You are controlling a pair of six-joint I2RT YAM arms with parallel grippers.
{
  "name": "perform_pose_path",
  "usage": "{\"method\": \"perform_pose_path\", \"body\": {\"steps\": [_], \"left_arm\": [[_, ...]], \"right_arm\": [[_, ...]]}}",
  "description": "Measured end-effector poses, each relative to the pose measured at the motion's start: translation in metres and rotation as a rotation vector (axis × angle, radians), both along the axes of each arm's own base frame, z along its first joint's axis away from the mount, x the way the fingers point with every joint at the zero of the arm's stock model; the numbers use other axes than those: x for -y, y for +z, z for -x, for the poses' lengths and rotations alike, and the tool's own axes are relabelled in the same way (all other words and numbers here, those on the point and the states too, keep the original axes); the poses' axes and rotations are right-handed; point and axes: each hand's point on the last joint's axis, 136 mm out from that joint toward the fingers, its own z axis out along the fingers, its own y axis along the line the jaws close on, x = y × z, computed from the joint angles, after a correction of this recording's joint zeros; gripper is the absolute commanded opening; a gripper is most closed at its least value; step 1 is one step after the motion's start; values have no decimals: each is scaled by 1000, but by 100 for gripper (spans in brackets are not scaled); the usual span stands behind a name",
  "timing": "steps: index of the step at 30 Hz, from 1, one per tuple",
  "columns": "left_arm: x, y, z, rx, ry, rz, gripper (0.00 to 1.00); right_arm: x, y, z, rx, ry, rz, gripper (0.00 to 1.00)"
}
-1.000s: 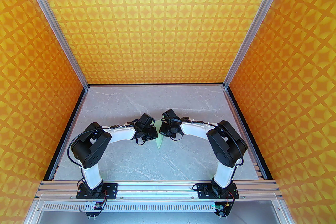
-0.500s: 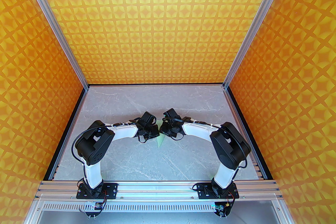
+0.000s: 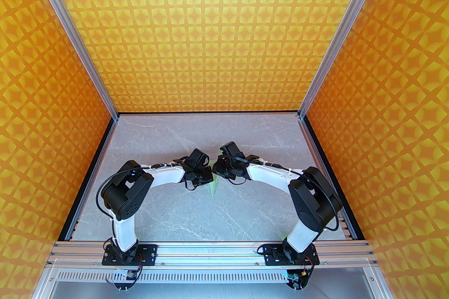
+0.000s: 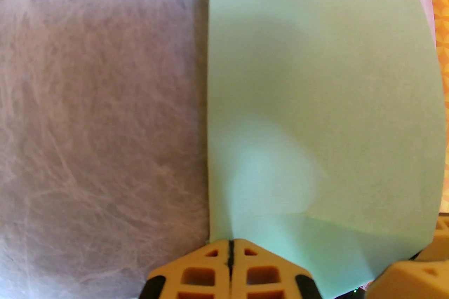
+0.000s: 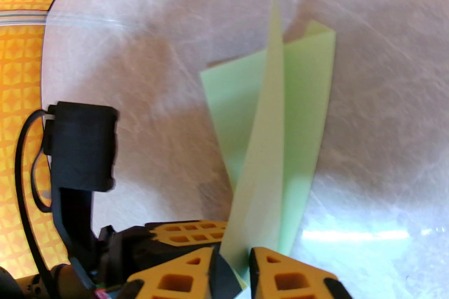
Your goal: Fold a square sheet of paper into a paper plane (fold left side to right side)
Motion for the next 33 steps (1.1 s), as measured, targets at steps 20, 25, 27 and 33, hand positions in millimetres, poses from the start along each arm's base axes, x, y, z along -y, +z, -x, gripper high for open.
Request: {"method": "perform_pose_path", "body": {"steps": [20, 25, 27, 33], "left_arm": [[-1, 1, 2, 4, 3, 3, 12], [-5, 5, 7, 9, 7, 6, 16], [-7, 8, 8, 13, 14, 10, 17], [-12, 23, 5, 47, 35, 43, 23]], "right_arm": [[-8, -10, -14, 10, -20, -45, 19], [-9, -12, -17, 14, -24, -50, 19], [-9, -15, -17, 9, -26, -47, 19], [-8, -20, -17, -1, -28, -41, 19]]}}
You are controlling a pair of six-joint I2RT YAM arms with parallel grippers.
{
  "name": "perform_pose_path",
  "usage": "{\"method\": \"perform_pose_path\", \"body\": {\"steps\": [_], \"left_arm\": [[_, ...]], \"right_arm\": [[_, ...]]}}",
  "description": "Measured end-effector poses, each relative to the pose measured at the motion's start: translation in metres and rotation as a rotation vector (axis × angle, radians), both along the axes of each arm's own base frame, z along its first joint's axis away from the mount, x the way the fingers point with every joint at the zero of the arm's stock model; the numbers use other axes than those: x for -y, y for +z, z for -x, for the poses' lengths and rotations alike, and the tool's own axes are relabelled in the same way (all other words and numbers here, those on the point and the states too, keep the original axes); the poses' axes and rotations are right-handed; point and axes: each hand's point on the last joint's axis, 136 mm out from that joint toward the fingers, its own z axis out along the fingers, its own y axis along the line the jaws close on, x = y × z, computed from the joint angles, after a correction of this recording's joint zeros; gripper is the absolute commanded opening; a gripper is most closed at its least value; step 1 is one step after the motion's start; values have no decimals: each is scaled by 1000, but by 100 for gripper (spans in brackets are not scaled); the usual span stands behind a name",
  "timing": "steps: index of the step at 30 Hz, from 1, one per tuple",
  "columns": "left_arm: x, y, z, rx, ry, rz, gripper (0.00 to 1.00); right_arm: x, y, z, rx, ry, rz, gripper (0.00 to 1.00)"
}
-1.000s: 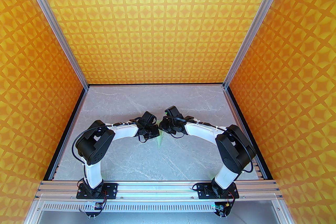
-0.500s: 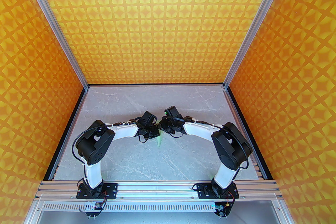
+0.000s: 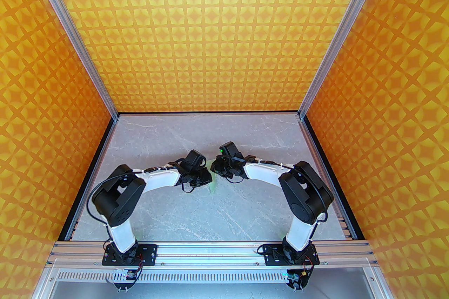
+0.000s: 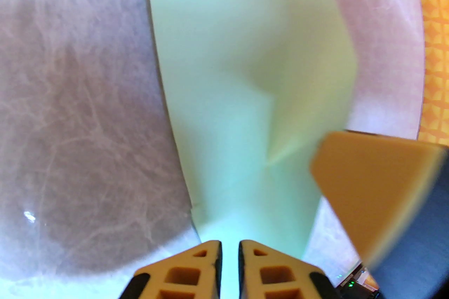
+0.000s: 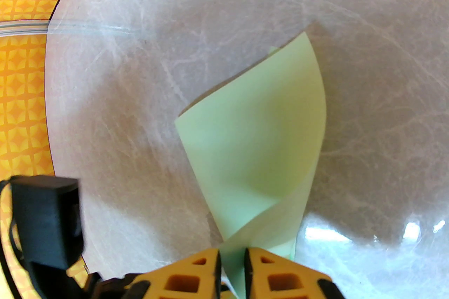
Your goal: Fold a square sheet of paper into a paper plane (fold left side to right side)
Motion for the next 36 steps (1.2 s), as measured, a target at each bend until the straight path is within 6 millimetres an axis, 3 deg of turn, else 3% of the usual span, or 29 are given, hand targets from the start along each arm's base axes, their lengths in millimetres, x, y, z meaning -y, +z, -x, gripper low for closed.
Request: {"method": "perform_pose_path", "body": {"steps": [5, 14, 21, 25, 31, 36], "left_arm": [[1, 11, -2, 45, 11, 50, 36], [11, 15, -2, 71, -8, 120, 44], [22, 18, 2, 84, -43, 148, 36], [24, 19, 3, 95, -58, 150, 34], [11, 21, 2, 104, -40, 146, 34], [-6, 26, -10, 123, 8, 147, 34]], "right_arm": [[-1, 1, -1, 5, 0, -7, 20], [4, 2, -7, 12, -18, -8, 21], [3, 3, -7, 14, -15, -13, 19], [2, 2, -5, 16, -2, -6, 23], [5, 0, -1, 25, 46, 25, 27], [10, -6, 6, 15, 95, 65, 21]]}}
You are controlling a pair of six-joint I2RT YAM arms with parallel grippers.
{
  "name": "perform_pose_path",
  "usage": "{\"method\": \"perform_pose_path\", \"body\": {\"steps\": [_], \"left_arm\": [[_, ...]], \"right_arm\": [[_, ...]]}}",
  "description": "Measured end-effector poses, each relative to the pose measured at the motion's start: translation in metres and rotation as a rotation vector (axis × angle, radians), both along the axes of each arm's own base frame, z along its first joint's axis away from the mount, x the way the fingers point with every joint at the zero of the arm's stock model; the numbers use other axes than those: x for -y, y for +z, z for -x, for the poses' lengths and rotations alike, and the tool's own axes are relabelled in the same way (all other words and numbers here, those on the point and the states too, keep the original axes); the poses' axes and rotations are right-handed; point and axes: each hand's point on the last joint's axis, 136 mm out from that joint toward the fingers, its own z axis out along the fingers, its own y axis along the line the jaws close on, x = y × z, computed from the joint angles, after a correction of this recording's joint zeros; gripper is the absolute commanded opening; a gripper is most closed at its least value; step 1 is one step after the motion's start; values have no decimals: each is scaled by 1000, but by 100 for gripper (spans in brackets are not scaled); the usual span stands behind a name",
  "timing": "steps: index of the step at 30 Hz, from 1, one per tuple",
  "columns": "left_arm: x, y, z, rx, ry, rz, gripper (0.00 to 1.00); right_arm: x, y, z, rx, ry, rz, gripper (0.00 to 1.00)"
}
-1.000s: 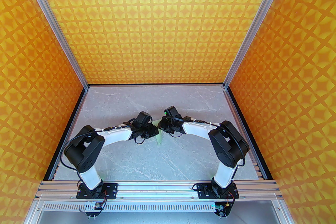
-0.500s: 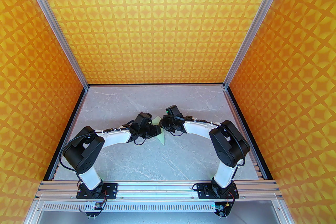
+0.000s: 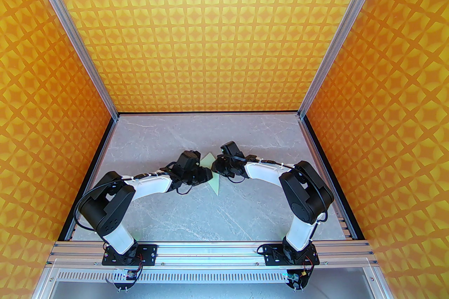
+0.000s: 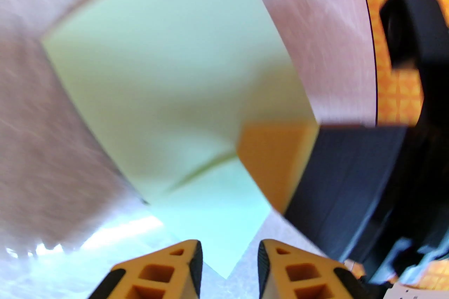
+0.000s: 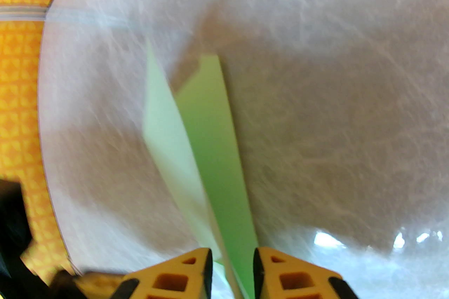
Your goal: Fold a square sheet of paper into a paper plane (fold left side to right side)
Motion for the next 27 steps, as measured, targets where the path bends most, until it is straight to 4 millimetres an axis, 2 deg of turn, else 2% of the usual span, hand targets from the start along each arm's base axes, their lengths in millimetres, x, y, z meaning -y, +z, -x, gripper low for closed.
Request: {"method": "perform_pose_path", "body": {"steps": [1, 8, 14, 17, 22, 27], "left_arm": [[-3, 2, -3, 6, 10, 1, 34], [-6, 7, -7, 20, 23, 6, 34], [-2, 6, -4, 17, 14, 6, 30], [7, 1, -1, 4, -2, 6, 23], [26, -13, 3, -21, -34, 1, 19], [34, -20, 6, -45, -44, -1, 18]], "right_arm": [[1, -1, 2, -3, 8, 10, 17], [14, -17, 9, -35, 43, 103, 3], [23, -25, 12, -60, 46, 162, 1], [23, -25, 12, -63, 45, 166, 1], [23, -25, 12, -64, 45, 166, 1], [23, -25, 12, -65, 42, 165, 1]]}}
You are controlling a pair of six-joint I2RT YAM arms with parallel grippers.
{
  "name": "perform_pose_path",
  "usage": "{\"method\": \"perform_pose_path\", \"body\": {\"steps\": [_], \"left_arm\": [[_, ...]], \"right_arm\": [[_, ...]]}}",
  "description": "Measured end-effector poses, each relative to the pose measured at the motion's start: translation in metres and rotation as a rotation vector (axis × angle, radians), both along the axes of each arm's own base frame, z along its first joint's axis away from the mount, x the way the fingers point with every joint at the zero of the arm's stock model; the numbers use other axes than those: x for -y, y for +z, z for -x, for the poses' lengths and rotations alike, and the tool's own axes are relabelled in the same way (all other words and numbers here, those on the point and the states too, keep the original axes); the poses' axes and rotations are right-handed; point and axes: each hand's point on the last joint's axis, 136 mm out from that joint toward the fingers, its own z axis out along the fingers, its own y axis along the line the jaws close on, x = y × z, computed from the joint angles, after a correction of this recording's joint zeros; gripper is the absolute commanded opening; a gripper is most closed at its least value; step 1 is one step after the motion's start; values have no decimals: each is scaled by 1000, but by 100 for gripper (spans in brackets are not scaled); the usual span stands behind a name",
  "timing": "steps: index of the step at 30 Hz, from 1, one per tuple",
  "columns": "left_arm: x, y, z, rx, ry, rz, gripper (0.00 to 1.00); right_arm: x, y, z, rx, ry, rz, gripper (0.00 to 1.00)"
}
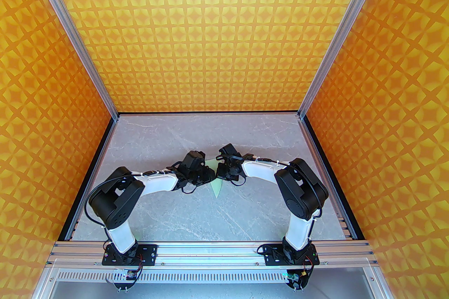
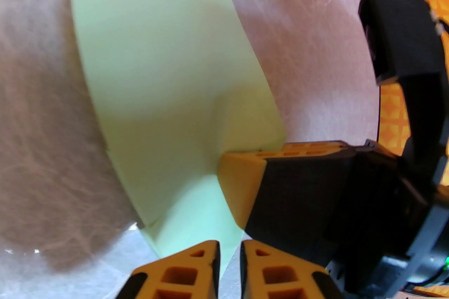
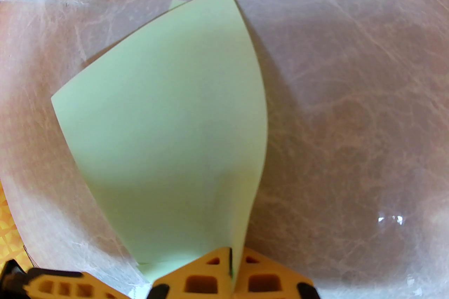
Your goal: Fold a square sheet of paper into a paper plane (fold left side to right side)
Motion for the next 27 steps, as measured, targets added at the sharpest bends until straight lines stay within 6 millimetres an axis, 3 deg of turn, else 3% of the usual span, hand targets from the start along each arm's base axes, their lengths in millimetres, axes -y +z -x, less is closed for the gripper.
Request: {"method": "perform_pose_path", "body": {"steps": [8, 15, 27], "left_arm": [[1, -18, -2, -43, 13, -30, 15], [-2, -30, -3, -89, 32, -77, 8], [-3, -30, -3, -121, 43, -107, 8]], "right_arm": [[0, -1, 0, 1, -10, -6, 3], [1, 1, 2, 1, -18, -9, 17], [2, 39, -2, 79, -20, -44, 18]]}}
